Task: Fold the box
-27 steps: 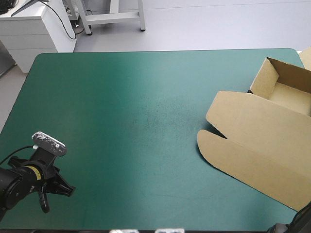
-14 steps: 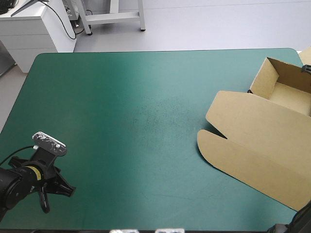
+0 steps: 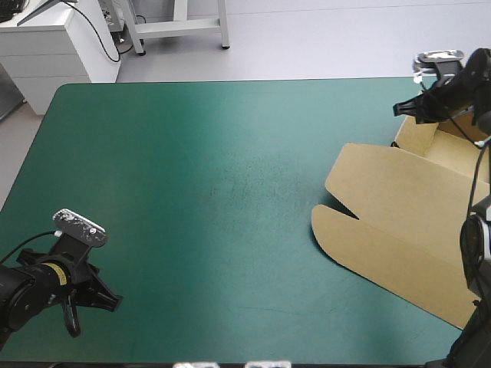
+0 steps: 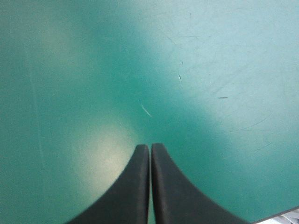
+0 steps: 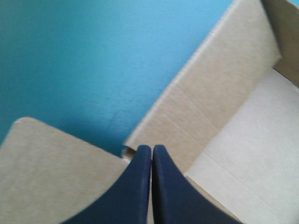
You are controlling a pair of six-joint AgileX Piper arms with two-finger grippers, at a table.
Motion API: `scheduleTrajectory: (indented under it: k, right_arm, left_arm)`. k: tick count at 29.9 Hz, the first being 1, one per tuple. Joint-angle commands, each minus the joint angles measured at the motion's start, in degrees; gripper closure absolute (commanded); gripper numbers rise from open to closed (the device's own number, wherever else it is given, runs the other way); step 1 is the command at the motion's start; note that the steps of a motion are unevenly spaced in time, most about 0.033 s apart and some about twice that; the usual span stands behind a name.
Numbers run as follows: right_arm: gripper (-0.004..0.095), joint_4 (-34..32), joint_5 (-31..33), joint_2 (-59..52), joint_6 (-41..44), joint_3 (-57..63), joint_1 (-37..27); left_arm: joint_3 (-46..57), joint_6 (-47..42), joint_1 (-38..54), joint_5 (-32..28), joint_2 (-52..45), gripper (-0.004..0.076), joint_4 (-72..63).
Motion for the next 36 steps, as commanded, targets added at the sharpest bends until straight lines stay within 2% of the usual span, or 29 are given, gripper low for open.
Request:
scheduleTrajectory:
  k: [1,6,15,21,27,36]
  right_arm:
    - [0.0912,-0.2,0.1,-5.3,-0.3,-1.0,3.7]
    - [0.0912,0.4,0.1,-9.6,1.0,4.0,6.3]
    - [0.0912,4.6,0.1,-22.8,-1.6,23.4,6.8]
    - [0.0912,6.4,-1.8,-34.0,-4.0,35.6,6.8]
    - [0.0912,11.6,-4.9,-47.6,-7.2,47.8,6.8]
    - [0.0912,10.2,-6.6,-65.7,-7.3,60.2,6.8]
  left_arm:
    - [-1.2,-0.9,-0.3,-2.7,-0.1,0.0731,-0.3]
    - [-1.2,-0.9,-0.3,-4.3,-0.1,0.0731,-2.3]
    - [-1.2,-0.9,-0.3,-10.4,-0.1,0.0731,-5.7]
    - [-1.2,-0.9,-0.3,-7.1,-0.1,0.0731,-7.4]
    - [-1.2,-1.3,-0.3,-7.5,-3.3,0.0731,-10.2]
    - [-1.2,-1.3,-0.3,-7.0,-10.7,0.0731,-10.2]
